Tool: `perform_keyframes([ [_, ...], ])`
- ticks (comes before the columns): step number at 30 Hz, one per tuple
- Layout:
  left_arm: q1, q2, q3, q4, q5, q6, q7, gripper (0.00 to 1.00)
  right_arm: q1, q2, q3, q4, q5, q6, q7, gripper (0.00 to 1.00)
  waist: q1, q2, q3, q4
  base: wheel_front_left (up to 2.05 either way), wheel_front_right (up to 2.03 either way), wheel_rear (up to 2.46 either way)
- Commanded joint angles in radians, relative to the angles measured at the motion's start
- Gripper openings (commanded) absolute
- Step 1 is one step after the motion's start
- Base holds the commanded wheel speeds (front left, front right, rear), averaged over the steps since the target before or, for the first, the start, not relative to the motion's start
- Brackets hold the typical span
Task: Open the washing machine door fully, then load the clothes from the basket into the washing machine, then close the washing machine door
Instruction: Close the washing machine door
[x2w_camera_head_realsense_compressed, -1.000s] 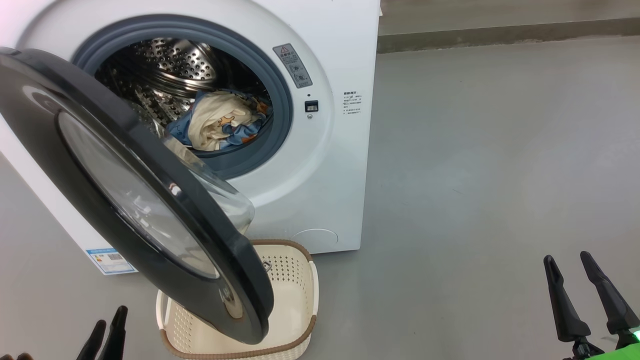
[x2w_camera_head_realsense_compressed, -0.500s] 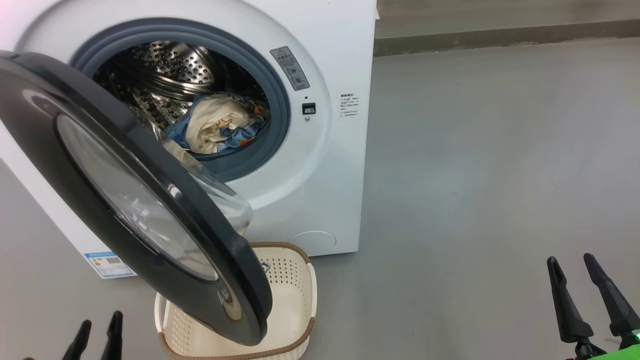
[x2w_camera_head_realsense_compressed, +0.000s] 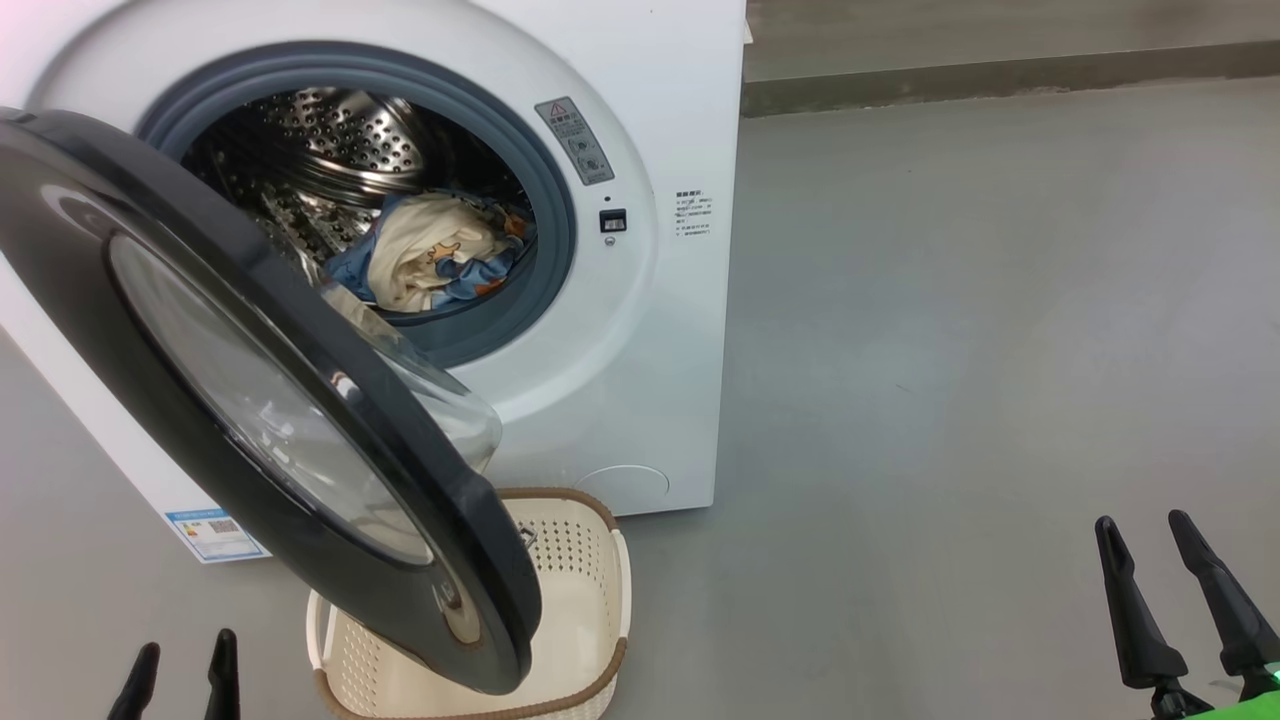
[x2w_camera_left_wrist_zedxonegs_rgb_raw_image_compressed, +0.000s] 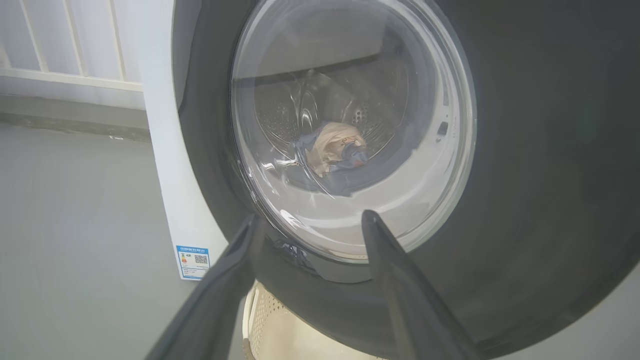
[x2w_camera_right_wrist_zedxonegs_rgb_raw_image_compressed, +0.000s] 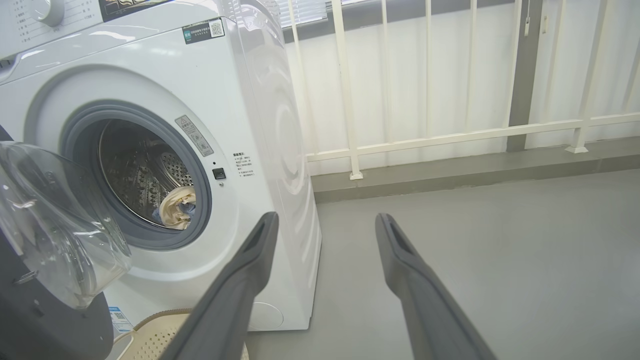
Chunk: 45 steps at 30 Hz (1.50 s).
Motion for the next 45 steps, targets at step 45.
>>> perform_keyframes([
  [45,0.002,-0.038,0.092,-0.039,0.024,0.000,-0.011,1.00,-0.041,-0.018,0.099,-0.005,0.017,0.008,-0.008,1.00,0.0000,0.0000,-0.003,0.249,0.00,0.00,0.00],
])
